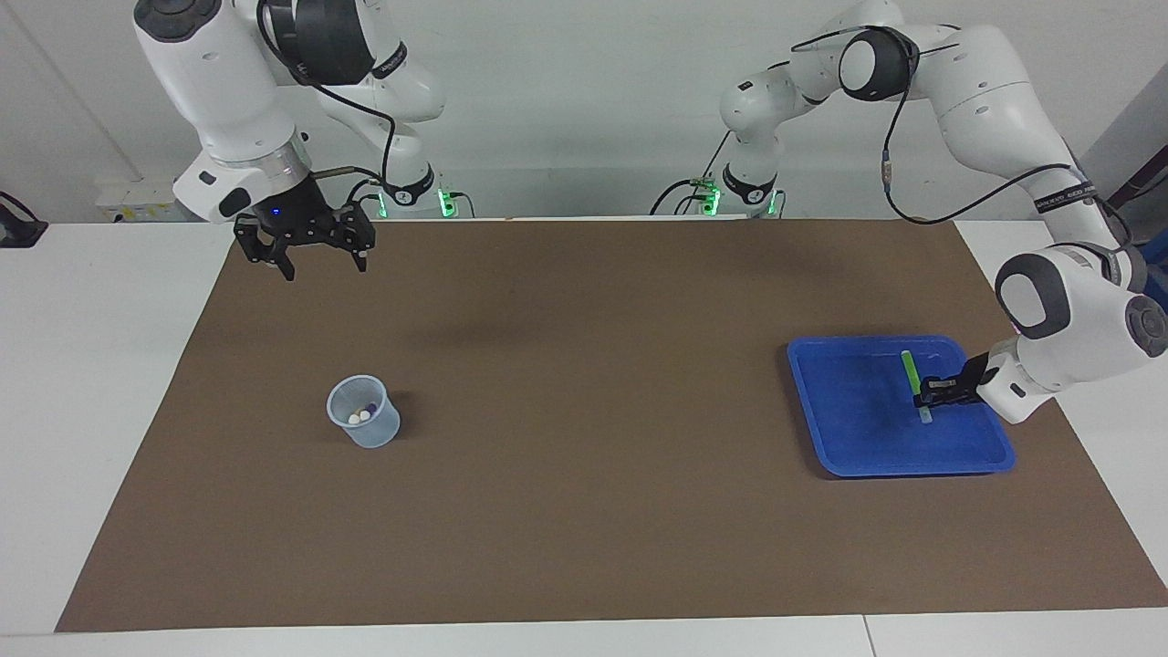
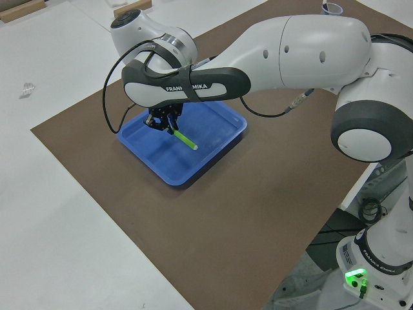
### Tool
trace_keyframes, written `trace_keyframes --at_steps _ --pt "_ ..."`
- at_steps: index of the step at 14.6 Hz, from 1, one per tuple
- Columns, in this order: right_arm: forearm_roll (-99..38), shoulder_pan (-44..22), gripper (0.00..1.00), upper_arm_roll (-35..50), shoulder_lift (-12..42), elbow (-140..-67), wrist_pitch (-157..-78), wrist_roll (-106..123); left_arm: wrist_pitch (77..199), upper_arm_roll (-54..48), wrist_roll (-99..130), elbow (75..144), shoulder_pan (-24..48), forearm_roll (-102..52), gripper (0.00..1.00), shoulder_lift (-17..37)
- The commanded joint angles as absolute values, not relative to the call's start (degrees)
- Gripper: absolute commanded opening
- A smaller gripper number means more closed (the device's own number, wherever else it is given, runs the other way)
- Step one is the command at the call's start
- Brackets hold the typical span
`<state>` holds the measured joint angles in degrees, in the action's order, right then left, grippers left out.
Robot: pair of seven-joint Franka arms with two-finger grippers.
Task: Transfer and insert pens with both arms
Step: 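Grasp and lift the green pen with the left gripper, then carry the green pen toward center while the right gripper approaches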
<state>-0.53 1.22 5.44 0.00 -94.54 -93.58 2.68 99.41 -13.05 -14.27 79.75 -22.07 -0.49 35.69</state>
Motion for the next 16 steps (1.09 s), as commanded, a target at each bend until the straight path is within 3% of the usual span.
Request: trace_keyframes --at_steps 1,9,16 --pt "-1.41 1.41 1.0 6.33 -1.32 -95.27 -92.29 2.11 94.06 -13.09 -6.54 79.54 -21.53 -3.5 0.0 34.28" --pt "-11.77 -1.31 0.95 6.94 -1.84 -97.73 -97.38 -11.56 90.44 -13.36 24.77 81.21 -16.88 -16.33 0.0 32.26" --pt "-21.07 -7.03 0.96 7.03 -1.58 -102.91 -110.18 -22.41 91.05 -13.45 41.9 82.88 -13.89 -26.18 0.0 31.55"
